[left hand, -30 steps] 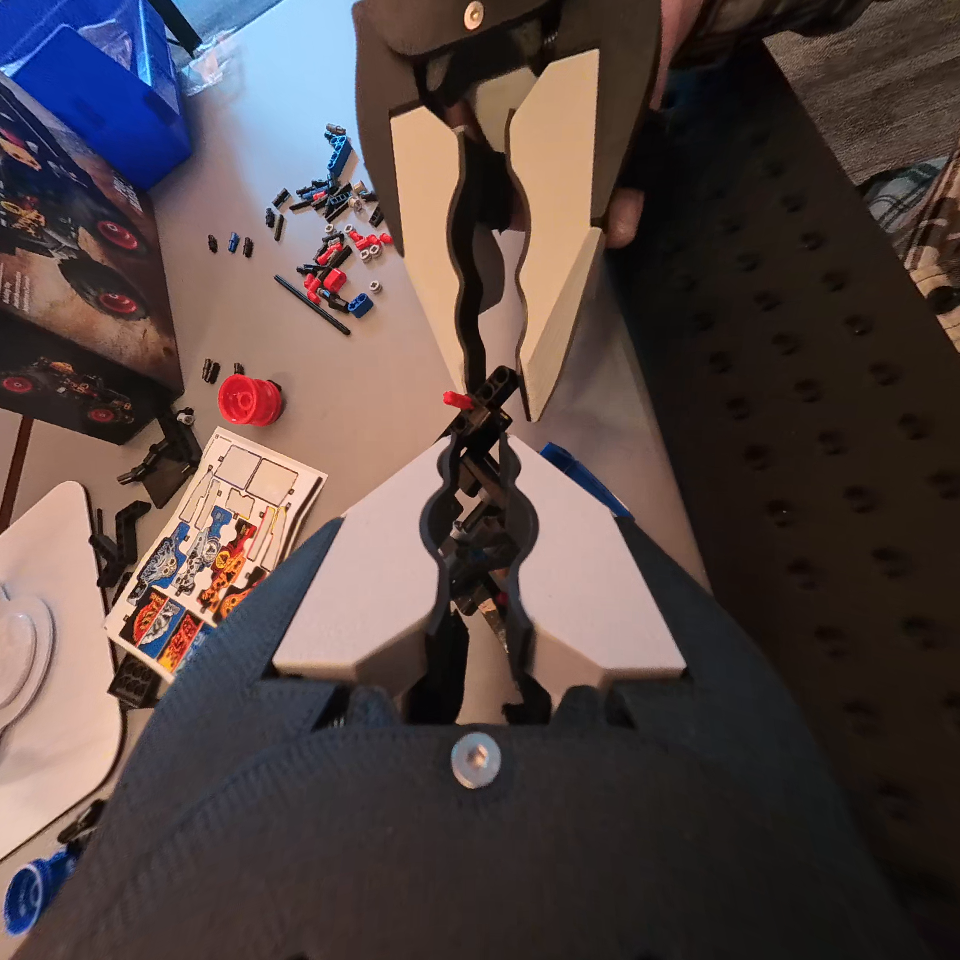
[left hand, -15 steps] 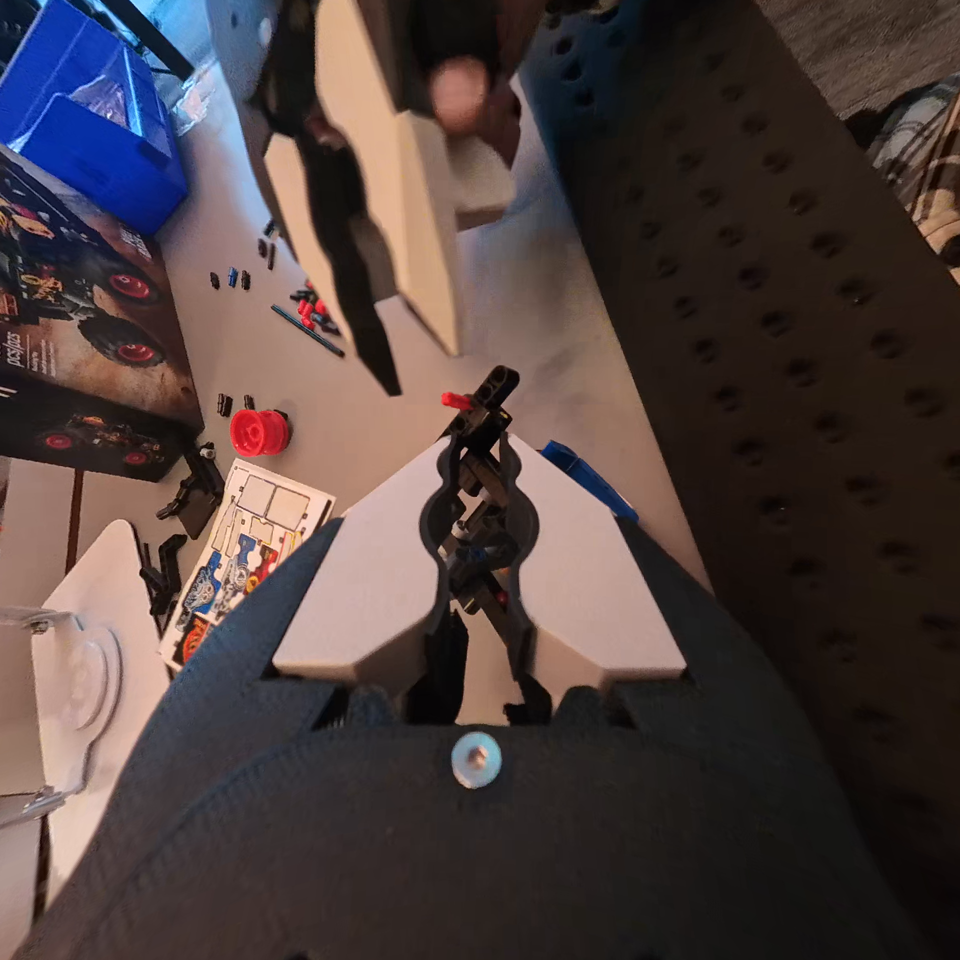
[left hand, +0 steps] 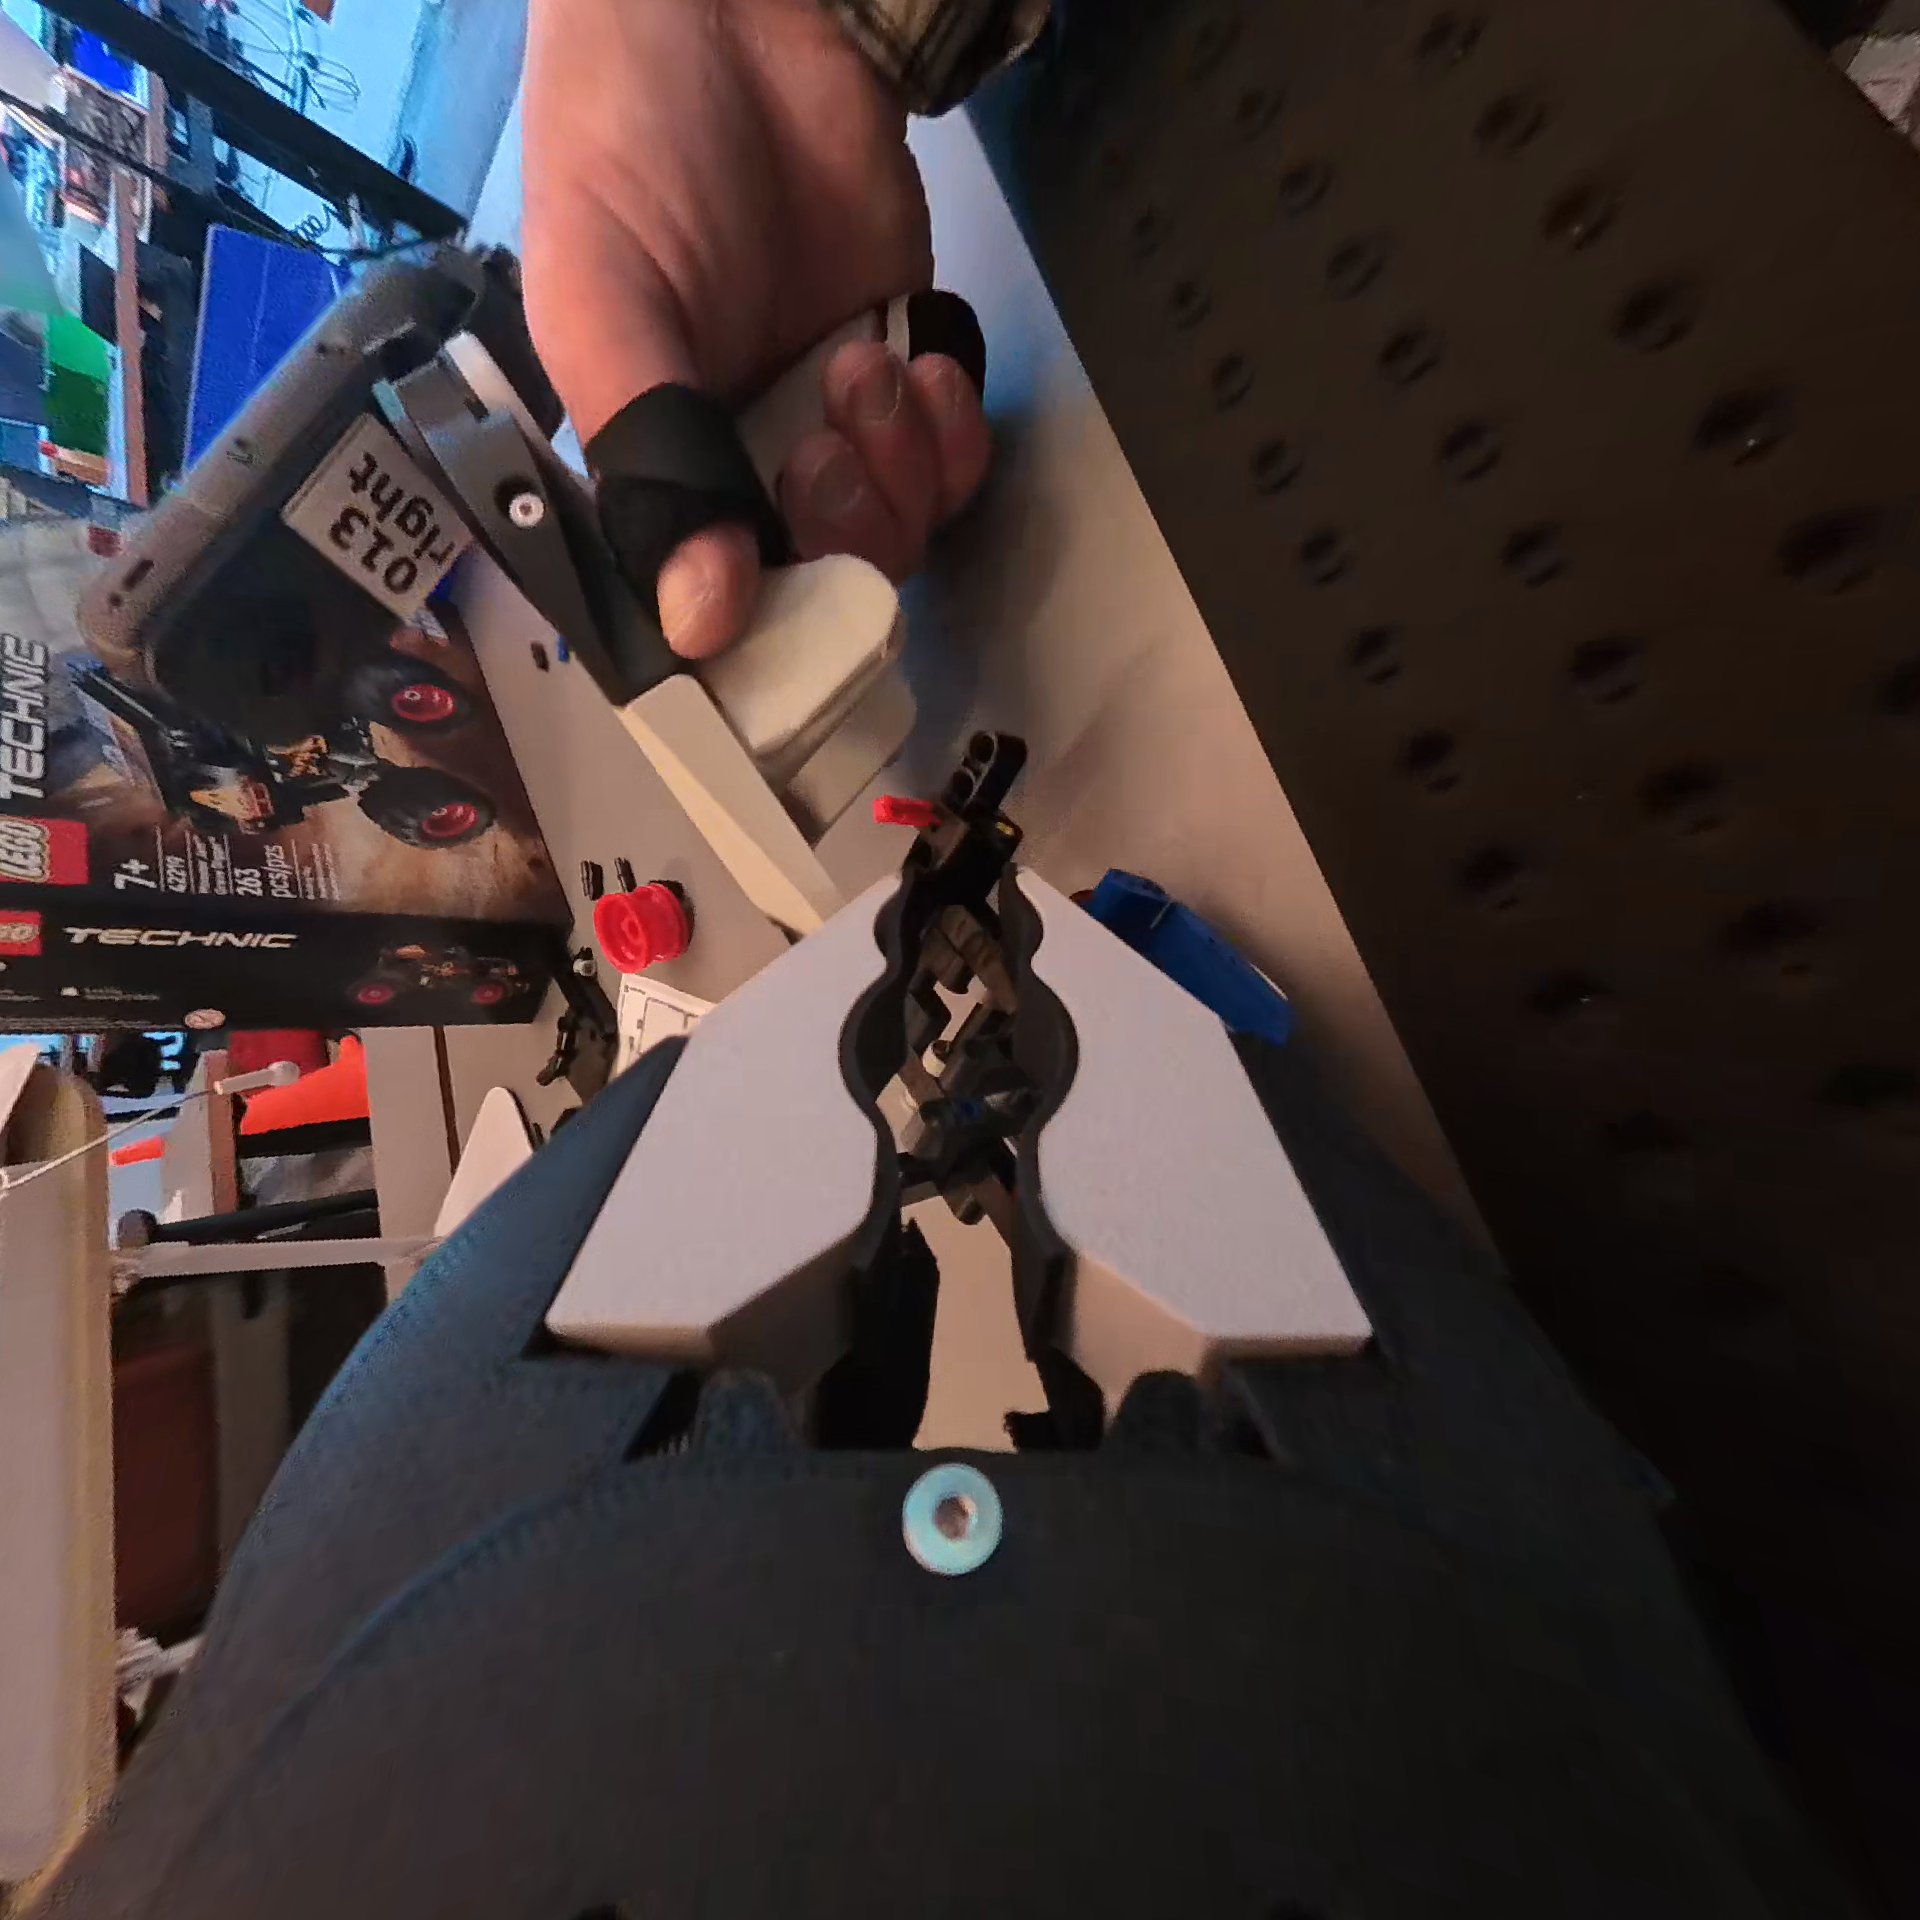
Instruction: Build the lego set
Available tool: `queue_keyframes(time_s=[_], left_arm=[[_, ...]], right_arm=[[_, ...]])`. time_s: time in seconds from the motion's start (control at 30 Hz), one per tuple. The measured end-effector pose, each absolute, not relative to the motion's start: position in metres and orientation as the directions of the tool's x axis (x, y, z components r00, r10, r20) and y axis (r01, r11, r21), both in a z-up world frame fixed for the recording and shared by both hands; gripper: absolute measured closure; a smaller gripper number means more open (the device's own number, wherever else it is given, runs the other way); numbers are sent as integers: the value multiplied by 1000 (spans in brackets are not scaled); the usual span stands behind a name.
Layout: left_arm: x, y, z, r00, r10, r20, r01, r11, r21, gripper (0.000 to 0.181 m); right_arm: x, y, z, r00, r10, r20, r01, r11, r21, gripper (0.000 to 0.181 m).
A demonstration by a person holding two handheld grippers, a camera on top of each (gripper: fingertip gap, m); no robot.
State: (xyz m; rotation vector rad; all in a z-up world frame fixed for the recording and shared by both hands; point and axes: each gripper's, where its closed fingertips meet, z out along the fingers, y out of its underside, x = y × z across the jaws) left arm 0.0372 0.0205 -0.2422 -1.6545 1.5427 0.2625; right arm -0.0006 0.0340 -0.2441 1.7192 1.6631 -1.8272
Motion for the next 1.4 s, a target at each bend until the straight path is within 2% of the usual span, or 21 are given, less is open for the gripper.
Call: queue_keyframes(time_s=[0.2, 0.3, 0.37, 0.47, 0.5, 0.67, 0.83, 0.97, 1.4], left_arm=[[37, 22, -239, 245, -717, -653, -889, 103, -446, 163], [45, 18, -217, 354, -740, -571, -779, 104, -618, 157], [34, 22, -202, 432, -733, -526, -730, 59, -681, 151], [9, 30, -197, 540, -736, -407, -649, -58, -758, 154], [-2, 35, -201, 568, -725, -390, -645, -97, -758, 157], [-22, 44, -236, 621, -750, -229, -606, -274, -746, 147], [-19, 46, -246, 655, -756, 12, -475, -425, -771, 137], [-11, 45, -246, 639, -741, 206, -342, -513, -787, 141], [-15, 47, -251, 619, -703, 350, -209, -577, -790, 142]], right_arm=[[-2, 33, -245, -351, 561, -750, 708, -365, -605, 167], [-2, 32, -249, -345, 583, -736, 716, -344, -608, 168], [-2, 32, -250, -346, 585, -734, 715, -342, -610, 168], [-3, 32, -250, -345, 598, -724, 710, -338, -618, 168], [-3, 32, -250, -345, 604, -719, 707, -336, -622, 167], [-3, 32, -250, -352, 621, -701, 699, -324, -638, 167], [-2, 32, -251, -360, 636, -683, 692, -308, -652, 166], [-2, 32, -251, -365, 646, -670, 688, -298, -662, 166], [0, 39, -250, -362, 678, -640, 667, -292, -686, 164]])
